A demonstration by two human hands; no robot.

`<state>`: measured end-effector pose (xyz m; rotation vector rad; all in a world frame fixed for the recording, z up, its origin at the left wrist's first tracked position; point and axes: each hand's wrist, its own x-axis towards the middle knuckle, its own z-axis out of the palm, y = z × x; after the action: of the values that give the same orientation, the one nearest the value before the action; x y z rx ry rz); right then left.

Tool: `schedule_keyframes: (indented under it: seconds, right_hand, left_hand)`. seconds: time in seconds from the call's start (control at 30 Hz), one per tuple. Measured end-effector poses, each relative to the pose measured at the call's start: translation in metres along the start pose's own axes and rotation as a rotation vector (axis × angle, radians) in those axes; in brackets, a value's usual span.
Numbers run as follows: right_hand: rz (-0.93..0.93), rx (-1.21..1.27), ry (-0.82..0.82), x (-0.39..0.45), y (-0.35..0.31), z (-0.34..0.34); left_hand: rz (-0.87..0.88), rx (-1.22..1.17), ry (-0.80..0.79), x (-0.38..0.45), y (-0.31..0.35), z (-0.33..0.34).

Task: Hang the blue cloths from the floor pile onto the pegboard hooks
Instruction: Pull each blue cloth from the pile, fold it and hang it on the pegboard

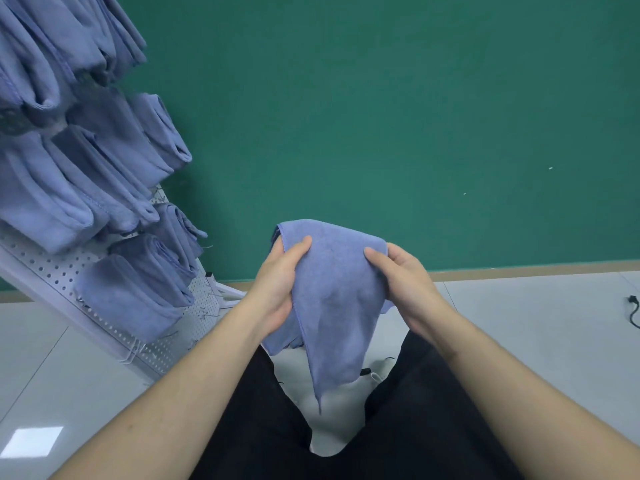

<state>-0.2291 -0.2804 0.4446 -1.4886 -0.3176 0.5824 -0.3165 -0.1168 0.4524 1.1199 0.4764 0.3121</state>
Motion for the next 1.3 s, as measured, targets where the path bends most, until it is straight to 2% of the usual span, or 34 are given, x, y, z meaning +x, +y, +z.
schedule_keyframes:
  seconds: [0.23,0.37,0.63,0.77,0.83,0.97,1.03,1.17,1.3]
  right_hand:
    - [0.071,0.079,0.108,0.012,-0.019,-0.002]
    - [0.168,0.093,0.11,0.016,-0.027,-0.009]
    - [0.07,-0.131,-0.157,0.006,-0.009,-0.016]
    - [0.096,-0.245,-0.191,0.008,-0.009,-0.018]
    - [0.1,-0.304,-0.195,0.01,-0.011,-0.02]
    - [0.07,-0.332,-0.089,0.016,-0.013,-0.02]
    - [0.042,-0.324,-0.041,0.018,-0.013,-0.018]
    - [0.04,-0.262,0.05,0.022,-0.015,-0.014]
    - [-0.008,-0.223,0.072,0.025,-0.021,-0.018]
  left_hand:
    - [-0.113,0.108,-0.119,-0.011,-0.025,-0.004]
    - [-0.045,0.076,-0.042,-0.008,-0.031,-0.001]
    - [-0.014,-0.097,0.055,0.004,-0.008,0.009]
    - [0.001,0.014,0.097,0.004,0.0,0.003]
    - [0.024,0.154,0.154,0.006,0.004,-0.002]
    - [0.036,0.449,0.227,0.011,0.007,-0.011]
    - [0.016,0.506,0.209,0.015,0.007,-0.014]
    - [-0.167,0.411,0.058,0.015,0.011,-0.016]
    - [-0.252,0.341,-0.072,0.012,0.007,-0.02]
